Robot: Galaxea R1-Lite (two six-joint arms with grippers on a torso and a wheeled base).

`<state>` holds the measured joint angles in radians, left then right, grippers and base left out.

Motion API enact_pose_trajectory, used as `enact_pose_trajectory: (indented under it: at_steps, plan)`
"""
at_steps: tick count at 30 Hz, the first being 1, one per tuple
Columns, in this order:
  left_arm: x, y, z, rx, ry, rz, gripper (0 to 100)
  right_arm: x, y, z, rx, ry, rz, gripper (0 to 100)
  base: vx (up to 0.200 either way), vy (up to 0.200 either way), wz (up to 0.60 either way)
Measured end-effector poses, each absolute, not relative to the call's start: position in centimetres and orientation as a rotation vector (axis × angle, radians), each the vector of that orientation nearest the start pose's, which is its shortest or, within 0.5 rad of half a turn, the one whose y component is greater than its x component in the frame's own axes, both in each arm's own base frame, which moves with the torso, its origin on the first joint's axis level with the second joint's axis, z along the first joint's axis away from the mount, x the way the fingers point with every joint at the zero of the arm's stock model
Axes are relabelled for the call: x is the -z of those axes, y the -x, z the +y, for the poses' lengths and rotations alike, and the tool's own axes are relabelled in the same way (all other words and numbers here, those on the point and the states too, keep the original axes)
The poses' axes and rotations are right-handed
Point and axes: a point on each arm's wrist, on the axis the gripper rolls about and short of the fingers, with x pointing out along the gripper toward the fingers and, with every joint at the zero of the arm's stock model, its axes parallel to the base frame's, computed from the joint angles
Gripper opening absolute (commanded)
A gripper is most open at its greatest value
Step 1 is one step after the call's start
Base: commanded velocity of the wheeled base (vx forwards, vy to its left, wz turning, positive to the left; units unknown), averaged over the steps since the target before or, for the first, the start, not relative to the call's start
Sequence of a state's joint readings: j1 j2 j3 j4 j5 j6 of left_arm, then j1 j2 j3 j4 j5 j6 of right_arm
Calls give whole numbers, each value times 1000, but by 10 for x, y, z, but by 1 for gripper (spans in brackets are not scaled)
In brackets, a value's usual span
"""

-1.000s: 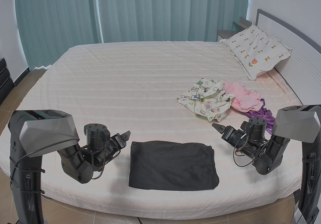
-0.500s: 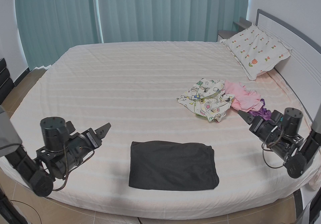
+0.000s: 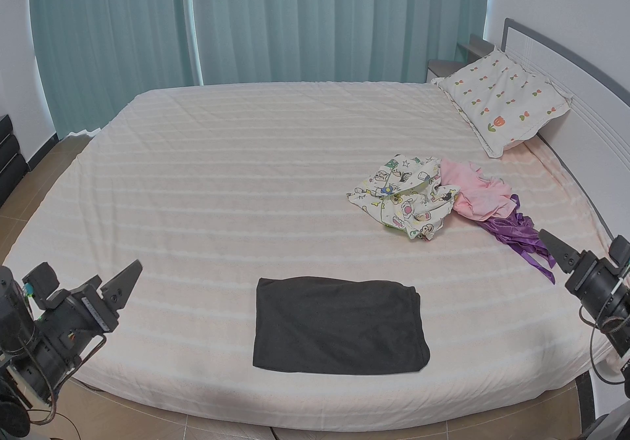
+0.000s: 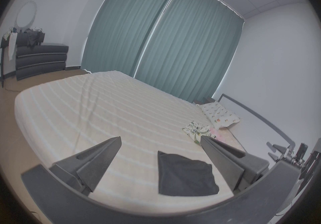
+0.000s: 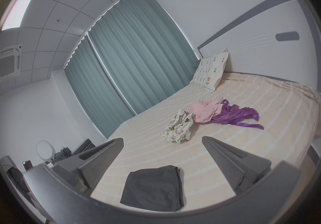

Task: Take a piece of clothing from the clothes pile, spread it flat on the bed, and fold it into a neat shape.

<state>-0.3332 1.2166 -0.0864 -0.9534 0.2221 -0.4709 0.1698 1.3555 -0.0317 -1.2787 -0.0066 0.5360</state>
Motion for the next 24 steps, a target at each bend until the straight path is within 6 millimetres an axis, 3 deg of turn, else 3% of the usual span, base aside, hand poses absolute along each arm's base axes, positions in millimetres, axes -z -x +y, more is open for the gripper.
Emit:
enact_pose_trajectory:
  at_steps: [7,12,17,24]
  plan:
    - [-140,-91,-26,24,353,279,100,-142,-112,16,-115,-459,93,100,0,0,0]
    - [-152,-63,-15,-7,334,208,100,-139,-79,10,-90,-394,113,100,0,0,0]
    - [-160,-34,-3,-56,311,90,100,-129,-46,5,-74,-329,129,100,0,0,0]
    - [-149,7,11,-172,243,6,100,-104,-10,1,-54,-249,162,100,0,0,0]
